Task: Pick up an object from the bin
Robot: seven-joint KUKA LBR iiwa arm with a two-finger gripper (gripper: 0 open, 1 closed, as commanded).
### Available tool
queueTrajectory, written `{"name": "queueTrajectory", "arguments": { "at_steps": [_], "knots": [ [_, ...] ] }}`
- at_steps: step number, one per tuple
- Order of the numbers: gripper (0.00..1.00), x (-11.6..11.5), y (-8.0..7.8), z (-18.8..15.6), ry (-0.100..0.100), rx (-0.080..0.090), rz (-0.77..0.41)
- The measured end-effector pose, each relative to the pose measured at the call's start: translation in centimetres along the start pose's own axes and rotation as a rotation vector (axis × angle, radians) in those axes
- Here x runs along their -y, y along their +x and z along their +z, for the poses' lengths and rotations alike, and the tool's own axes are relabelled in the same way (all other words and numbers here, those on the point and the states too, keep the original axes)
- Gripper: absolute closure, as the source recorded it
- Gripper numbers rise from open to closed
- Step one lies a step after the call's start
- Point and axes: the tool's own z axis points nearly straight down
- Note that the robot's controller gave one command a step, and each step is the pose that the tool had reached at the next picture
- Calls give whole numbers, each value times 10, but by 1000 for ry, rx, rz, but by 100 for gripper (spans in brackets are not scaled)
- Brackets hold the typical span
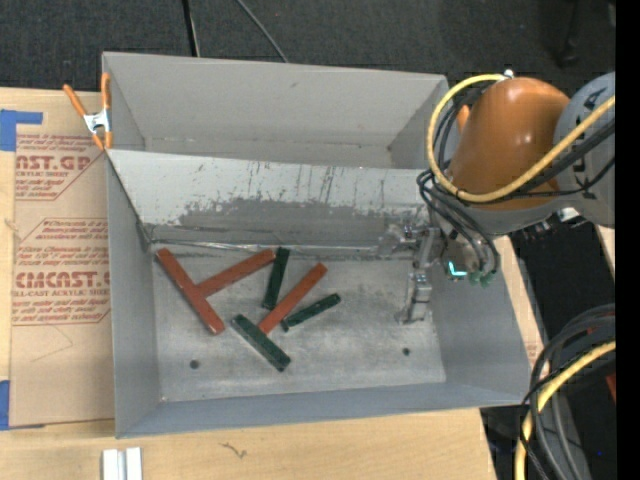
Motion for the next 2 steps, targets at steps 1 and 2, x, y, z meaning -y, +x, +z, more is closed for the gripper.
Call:
{"name": "queueTrajectory", "arguments": {
  "at_steps": [1,2],
  "knots": [
    [0,-95,-29,138,-1,6,-191],
    [0,-123,-31,104,0,10,-318]
  ]
}}
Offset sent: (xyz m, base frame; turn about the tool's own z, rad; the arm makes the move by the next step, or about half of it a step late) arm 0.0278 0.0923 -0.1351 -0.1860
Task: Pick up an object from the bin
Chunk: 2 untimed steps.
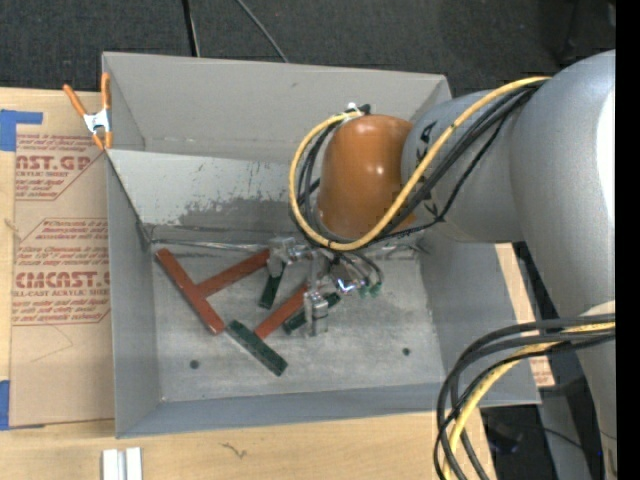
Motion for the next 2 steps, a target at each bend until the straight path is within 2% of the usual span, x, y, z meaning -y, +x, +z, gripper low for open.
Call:
{"name": "queueTrajectory", "arguments": {
  "at_steps": [1,2],
  "knots": [
    [0,14,-2,-10,1,-2,-220],
    [0,19,-1,31,-1,-2,-447]
  ]
}}
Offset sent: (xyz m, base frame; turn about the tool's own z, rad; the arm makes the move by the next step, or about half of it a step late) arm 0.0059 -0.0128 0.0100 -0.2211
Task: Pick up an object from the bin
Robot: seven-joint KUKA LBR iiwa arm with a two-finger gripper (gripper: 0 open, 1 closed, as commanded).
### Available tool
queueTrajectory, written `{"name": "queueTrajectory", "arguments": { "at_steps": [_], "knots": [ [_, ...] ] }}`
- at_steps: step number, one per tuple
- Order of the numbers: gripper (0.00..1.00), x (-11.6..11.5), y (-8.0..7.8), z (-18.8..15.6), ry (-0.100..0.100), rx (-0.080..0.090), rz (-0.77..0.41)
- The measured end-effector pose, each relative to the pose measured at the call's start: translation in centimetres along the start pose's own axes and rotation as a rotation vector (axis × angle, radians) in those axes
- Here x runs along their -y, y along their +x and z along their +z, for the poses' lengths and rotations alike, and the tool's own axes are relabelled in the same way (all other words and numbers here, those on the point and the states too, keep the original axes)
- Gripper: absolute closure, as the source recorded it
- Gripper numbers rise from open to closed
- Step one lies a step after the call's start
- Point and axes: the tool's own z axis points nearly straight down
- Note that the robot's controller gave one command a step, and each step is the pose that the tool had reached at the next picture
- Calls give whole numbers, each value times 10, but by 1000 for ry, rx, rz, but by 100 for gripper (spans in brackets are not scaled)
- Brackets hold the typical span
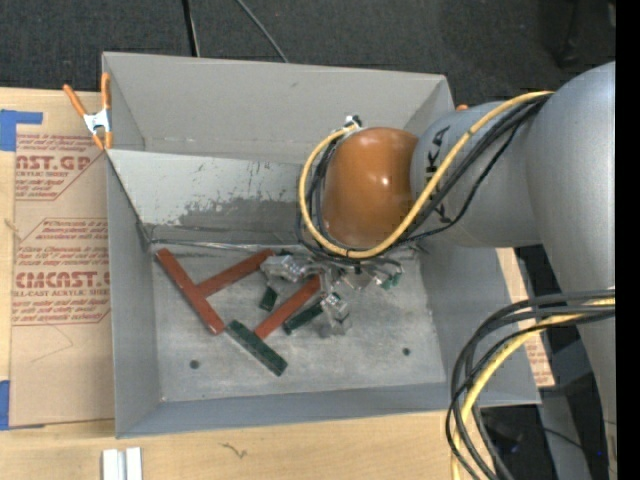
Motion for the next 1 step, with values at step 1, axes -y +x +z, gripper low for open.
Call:
{"name": "queueTrajectory", "arguments": {
  "at_steps": [1],
  "knots": [
    [0,0,-1,0,-1,0,1]
  ]
}}
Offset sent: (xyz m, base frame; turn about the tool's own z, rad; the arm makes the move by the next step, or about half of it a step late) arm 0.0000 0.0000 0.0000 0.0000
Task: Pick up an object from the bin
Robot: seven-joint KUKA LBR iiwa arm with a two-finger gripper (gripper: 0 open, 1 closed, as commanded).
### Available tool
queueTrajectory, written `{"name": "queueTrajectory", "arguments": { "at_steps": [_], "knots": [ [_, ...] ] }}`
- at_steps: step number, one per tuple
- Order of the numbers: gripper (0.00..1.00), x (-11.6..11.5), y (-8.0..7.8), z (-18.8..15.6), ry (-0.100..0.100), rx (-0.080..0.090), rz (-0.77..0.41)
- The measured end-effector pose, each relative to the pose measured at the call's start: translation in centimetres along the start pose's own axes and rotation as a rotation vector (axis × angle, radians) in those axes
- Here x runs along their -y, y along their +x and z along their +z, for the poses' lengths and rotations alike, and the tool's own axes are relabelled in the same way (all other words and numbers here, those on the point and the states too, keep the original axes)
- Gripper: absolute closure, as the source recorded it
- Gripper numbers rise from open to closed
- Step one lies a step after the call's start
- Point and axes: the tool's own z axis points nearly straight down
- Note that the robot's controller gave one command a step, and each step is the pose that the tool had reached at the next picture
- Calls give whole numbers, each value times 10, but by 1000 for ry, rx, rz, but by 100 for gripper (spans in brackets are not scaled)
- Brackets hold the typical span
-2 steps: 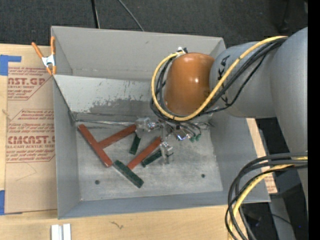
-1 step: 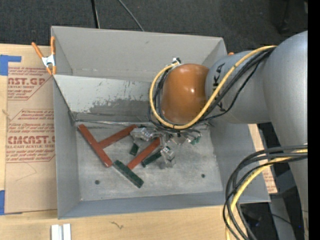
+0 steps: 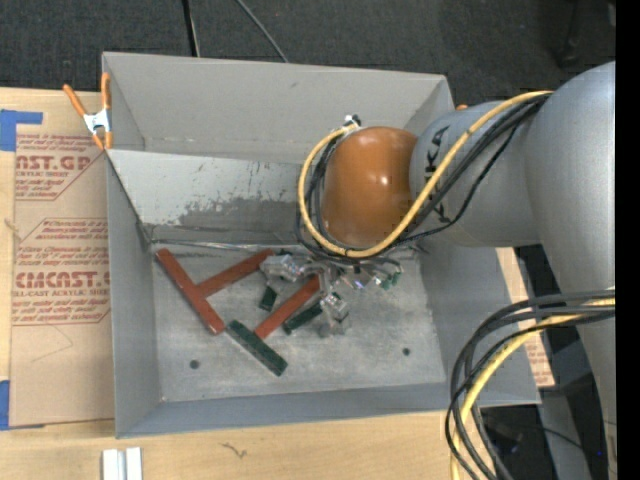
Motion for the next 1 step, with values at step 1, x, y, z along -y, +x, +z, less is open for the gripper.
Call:
{"name": "queueTrajectory", "arguments": {
  "at_steps": [1],
  "knots": [
    [100,1,-2,-3,4,6,1]
  ]
}}
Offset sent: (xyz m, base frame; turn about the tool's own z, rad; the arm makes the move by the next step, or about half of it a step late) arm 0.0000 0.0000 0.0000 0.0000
